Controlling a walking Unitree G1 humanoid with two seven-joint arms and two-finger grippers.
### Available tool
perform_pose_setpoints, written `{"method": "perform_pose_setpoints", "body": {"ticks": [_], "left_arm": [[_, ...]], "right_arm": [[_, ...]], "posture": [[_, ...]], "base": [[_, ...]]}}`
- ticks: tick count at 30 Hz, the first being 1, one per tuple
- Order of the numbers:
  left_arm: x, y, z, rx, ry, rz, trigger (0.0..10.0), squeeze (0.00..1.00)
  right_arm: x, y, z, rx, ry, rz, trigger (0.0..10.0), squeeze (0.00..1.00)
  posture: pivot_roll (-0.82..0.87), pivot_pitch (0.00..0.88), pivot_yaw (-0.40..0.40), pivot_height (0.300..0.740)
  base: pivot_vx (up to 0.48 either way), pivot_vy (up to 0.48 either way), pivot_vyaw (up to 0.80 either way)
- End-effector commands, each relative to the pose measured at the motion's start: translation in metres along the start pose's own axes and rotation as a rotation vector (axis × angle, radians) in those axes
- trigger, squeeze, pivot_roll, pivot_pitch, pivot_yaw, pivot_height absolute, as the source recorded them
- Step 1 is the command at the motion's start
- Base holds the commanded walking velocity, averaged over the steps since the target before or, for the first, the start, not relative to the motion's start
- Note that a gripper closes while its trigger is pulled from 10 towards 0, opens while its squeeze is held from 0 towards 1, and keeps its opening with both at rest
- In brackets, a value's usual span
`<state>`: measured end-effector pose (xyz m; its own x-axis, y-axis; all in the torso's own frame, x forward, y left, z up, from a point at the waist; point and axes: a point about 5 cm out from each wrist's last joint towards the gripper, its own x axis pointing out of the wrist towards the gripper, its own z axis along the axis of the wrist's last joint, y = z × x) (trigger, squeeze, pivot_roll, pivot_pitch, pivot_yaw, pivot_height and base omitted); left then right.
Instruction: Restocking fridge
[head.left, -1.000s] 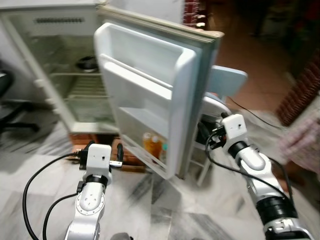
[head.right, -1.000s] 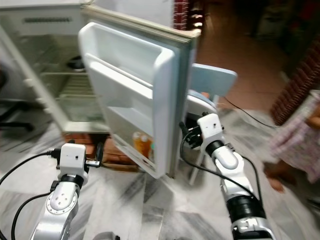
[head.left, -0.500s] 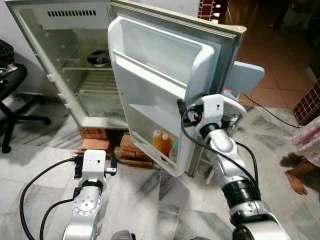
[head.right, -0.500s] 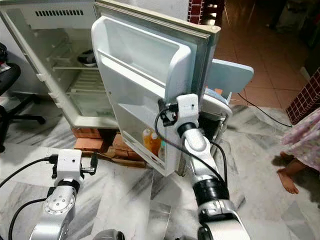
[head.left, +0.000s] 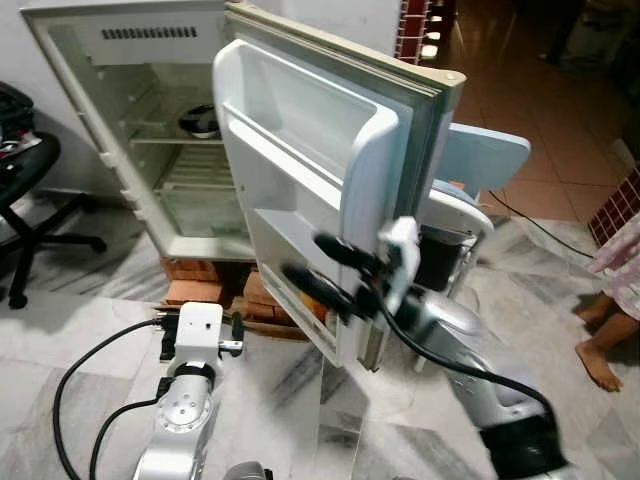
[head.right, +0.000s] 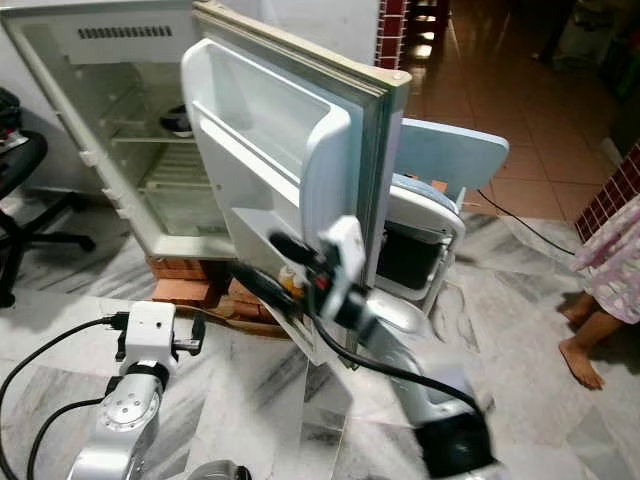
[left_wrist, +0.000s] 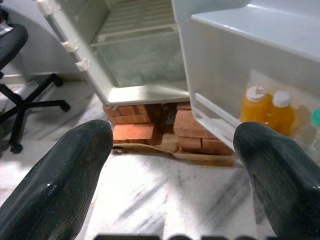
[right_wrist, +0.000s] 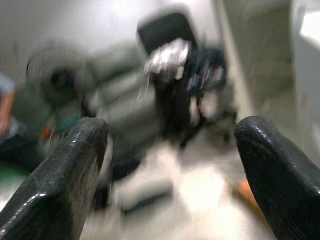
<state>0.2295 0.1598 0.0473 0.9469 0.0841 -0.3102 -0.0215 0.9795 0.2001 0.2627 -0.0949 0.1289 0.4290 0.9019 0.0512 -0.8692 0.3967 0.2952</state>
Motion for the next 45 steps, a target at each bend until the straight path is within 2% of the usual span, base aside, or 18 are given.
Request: {"method": "perform_pose_setpoints", "body": {"ticks": [1, 4, 5, 6, 7, 11, 15, 17, 21, 27, 29, 32, 38, 41, 42, 43, 44, 45], "left_arm": [[0.0, 0.001, -0.001, 0.015, 0.009, -0.001, 10.0, 0.0], [0.001, 0.001, 0.0, 0.018, 0.008, -0.003, 10.0, 0.0], [0.001, 0.001, 0.0, 0.018, 0.009, -0.003, 10.0, 0.0], [0.001, 0.001, 0.0, 0.018, 0.009, -0.003, 10.0, 0.0], [0.001, 0.0, 0.0, 0.018, 0.011, -0.004, 10.0, 0.0], [0.0, -0.001, 0.001, 0.019, 0.012, -0.008, 10.0, 0.0], [-0.001, -0.001, 0.0, 0.023, 0.016, -0.011, 10.0, 0.0], [-0.001, -0.001, 0.0, 0.023, 0.016, -0.011, 10.0, 0.0], [0.0, 0.0, 0.0, 0.03, 0.02, -0.014, 10.0, 0.0], [0.001, -0.004, 0.001, 0.03, 0.019, -0.025, 10.0, 0.0], [0.001, -0.004, 0.001, 0.03, 0.019, -0.027, 10.0, 0.0], [0.001, -0.005, 0.001, 0.031, 0.02, -0.029, 10.0, 0.0], [0.002, -0.006, 0.002, 0.031, 0.02, -0.032, 10.0, 0.0], [0.002, -0.007, 0.002, 0.03, 0.021, -0.035, 10.0, 0.0], [0.002, -0.007, 0.002, 0.03, 0.021, -0.036, 10.0, 0.0], [0.001, -0.008, 0.001, 0.029, 0.023, -0.04, 10.0, 0.0], [0.001, -0.008, 0.001, 0.029, 0.023, -0.04, 10.0, 0.0], [0.001, -0.008, 0.001, 0.028, 0.024, -0.042, 10.0, 0.0]], "right_arm": [[-0.003, 0.007, -0.005, -0.023, 0.062, 0.098, 10.0, 0.0], [-0.021, -0.005, -0.029, -0.124, 0.292, 0.079, 10.0, 0.0], [-0.032, -0.02, -0.045, -0.228, 0.455, 0.008, 10.0, 0.0], [-0.032, -0.02, -0.045, -0.228, 0.455, 0.008, 10.0, 0.0], [-0.041, -0.04, -0.053, -0.308, 0.578, -0.113, 10.0, 0.0], [-0.058, -0.075, -0.058, -0.455, 0.744, -0.368, 10.0, 0.0], [-0.071, -0.111, -0.032, -0.494, 0.663, -0.746, 10.0, 0.0], [-0.072, -0.113, -0.029, -0.506, 0.656, -0.767, 10.0, 0.0], [-0.065, -0.127, 0.0, -0.549, 0.495, -0.949, 10.0, 0.0], [-0.043, -0.128, 0.019, -0.494, 0.294, -0.994, 10.0, 0.0], [-0.037, -0.127, 0.025, -0.489, 0.24, -0.996, 10.0, 0.0], [-0.024, -0.121, 0.034, -0.571, 0.185, -0.954, 10.0, 0.0], [0.0, -0.108, 0.033, -0.449, 0.018, -0.853, 10.0, 0.0], [0.015, -0.089, 0.035, -0.286, -0.118, -0.642, 10.0, 0.0], [0.022, -0.071, 0.039, -0.247, -0.179, -0.467, 10.0, 0.0], [0.027, -0.034, 0.04, -0.153, -0.214, -0.157, 10.0, 0.0], [0.027, -0.034, 0.04, -0.153, -0.214, -0.157, 10.0, 0.0], [0.027, -0.022, 0.039, -0.125, -0.214, -0.059, 10.0, 0.0]], "posture": [[-0.01, 0.044, 0.03, 0.74], [-0.01, 0.051, 0.029, 0.74], [0.0, 0.051, 0.029, 0.74], [0.0, 0.051, 0.029, 0.74], [0.0, 0.051, 0.029, 0.74], [0.0, 0.051, 0.028, 0.74], [0.01, 0.05, 0.031, 0.74], [0.01, 0.05, 0.031, 0.74], [0.01, 0.047, 0.031, 0.74], [0.01, 0.042, 0.032, 0.74], [0.01, 0.042, 0.032, 0.74], [0.01, 0.041, 0.031, 0.74], [0.01, 0.038, 0.027, 0.74], [0.01, 0.039, 0.027, 0.74], [0.01, 0.039, 0.027, 0.74], [0.0, 0.04, 0.028, 0.74], [0.0, 0.04, 0.028, 0.74], [0.0, 0.04, 0.026, 0.74]], "base": [[0.0, 0.0, 0.0], [0.0, 0.0, 0.0], [0.0, 0.0, 0.0], [0.0, 0.0, 0.0], [0.0, 0.0, 0.0], [0.0, 0.0, 0.0], [0.0, 0.0, 0.0], [0.0, 0.0, 0.0], [0.0, 0.0, 0.0], [0.0, 0.0, 0.0], [0.0, 0.0, 0.0], [0.0, 0.0, 0.0], [0.0, 0.0, 0.0], [0.0, 0.0, 0.0], [0.0, 0.0, 0.0], [0.0, 0.0, 0.0], [0.0, 0.0, 0.0], [0.0, 0.0, 0.0]]}}
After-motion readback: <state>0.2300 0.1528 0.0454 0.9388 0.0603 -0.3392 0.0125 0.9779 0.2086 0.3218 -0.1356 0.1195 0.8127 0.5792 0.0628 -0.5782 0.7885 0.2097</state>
